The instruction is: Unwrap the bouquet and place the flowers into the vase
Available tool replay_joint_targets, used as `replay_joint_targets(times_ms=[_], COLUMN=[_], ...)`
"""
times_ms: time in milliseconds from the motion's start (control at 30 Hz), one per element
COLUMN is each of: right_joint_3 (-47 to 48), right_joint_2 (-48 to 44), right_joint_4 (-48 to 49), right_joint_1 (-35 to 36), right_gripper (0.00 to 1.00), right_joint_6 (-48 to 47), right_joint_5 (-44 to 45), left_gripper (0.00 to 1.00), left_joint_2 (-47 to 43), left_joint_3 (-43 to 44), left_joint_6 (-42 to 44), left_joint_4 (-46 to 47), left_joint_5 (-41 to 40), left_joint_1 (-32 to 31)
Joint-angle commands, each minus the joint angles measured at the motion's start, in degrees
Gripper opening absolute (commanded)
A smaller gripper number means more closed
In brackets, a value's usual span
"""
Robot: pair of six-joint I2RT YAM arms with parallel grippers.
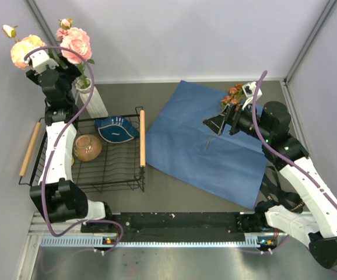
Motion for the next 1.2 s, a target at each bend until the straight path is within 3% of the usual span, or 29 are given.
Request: replay_joint_targets(times_ms=[0, 633, 933, 1167], right_joint_3=[0.6, 0.4, 0.6, 0.5], right_joint_2=[-0.6, -0.6, -0.5, -0.1], right_joint_4=[1.6, 1.8, 1.6, 1.4], right_joint_1=[-0.7, -0.7, -0.7, -0.6], right_gripper=[0.99, 0.99, 0.99, 0.99], right_joint_6=[0.2, 0.4, 0.5, 0.9], right_joint_5=[-0.7, -0.8, -1.1, -1.1], left_gripper=[0.9, 0.85, 0.91, 0.91], left_joint_2=[-2.8, -2.8, -3.7, -8.4], left_joint_3=[0.7, 7.5, 15.2, 13.7], left_joint_6=[-1.4, -2.9, -7.3, -12.2], left_joint_4=[-3.9, -14.5, -27.8, -36.3], left_joint_5=[0.4, 1.6, 3.3, 5.4], left_joint_1=[-0.3, -0.2, 0.1, 0.4])
